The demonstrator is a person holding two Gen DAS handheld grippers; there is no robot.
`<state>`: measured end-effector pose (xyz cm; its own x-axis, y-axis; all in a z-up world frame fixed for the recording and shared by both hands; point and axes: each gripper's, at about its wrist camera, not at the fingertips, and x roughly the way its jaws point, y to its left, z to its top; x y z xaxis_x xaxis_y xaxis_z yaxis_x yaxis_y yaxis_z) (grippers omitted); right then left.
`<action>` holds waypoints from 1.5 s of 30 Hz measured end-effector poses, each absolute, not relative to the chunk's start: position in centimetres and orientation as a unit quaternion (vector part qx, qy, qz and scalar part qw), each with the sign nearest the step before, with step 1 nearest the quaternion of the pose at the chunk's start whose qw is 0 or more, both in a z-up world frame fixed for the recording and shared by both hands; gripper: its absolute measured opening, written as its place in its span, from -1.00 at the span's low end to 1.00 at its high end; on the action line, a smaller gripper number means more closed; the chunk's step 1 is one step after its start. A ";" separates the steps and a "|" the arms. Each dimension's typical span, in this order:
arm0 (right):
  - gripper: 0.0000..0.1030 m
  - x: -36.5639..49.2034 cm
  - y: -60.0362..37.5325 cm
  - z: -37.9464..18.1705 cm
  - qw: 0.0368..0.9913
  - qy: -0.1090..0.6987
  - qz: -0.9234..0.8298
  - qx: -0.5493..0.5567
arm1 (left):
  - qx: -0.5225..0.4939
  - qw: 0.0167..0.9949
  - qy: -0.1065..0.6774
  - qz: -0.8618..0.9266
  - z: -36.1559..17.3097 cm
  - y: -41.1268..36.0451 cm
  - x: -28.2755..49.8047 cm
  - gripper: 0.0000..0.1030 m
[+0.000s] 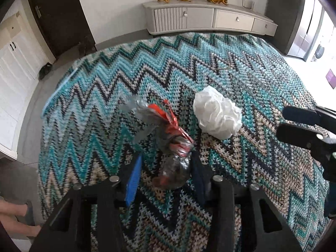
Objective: Collect trash
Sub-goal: 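Grasp the clear bag with red wrapper with the left gripper while the right grasps the white plastic bag, then carry both items over the white bin and open both grippers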
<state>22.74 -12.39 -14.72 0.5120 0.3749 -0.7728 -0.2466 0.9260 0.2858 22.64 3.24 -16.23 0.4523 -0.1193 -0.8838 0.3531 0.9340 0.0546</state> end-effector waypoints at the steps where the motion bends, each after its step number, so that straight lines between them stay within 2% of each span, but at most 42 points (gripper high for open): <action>1: -0.03 23.2 -12.0 -14.9 0.865 0.460 0.185 0.073 | 0.110 0.845 0.504 -0.142 -16.4 3.3 22.8 -0.30; 3: -0.03 24.2 -11.1 -15.2 0.862 0.461 0.196 0.079 | 0.100 0.847 0.501 -0.147 -16.4 3.5 23.1 -0.40; 5: -0.03 24.9 -10.5 -15.4 0.859 0.462 0.203 0.087 | 0.093 0.849 0.499 -0.150 -16.3 3.7 23.3 -0.58; 15: -0.05 28.5 -7.1 -17.0 0.847 0.473 0.219 0.108 | 0.085 0.854 0.492 -0.148 -16.2 4.4 23.0 -0.70; 16: -0.11 28.5 -7.1 -17.2 0.847 0.474 0.218 0.106 | 0.086 0.854 0.493 -0.145 -16.2 4.3 23.0 -0.71; 18: -0.46 28.2 -7.3 -17.1 0.846 0.472 0.224 0.110 | 0.090 0.854 0.493 -0.142 -15.9 4.5 22.3 -0.71; 21: -0.59 27.0 -7.5 -16.5 0.853 0.460 0.224 0.104 | 0.100 0.856 0.489 -0.135 -15.3 4.4 21.3 -0.71; 30: -0.60 18.0 -12.3 -14.8 0.875 0.429 0.208 0.082 | 0.128 0.862 0.471 -0.135 -13.5 2.9 16.8 -0.71; 45: -0.60 4.4 -25.9 -12.7 0.912 0.373 0.111 0.132 | 0.159 0.851 0.454 -0.211 -10.9 -4.7 10.7 -0.71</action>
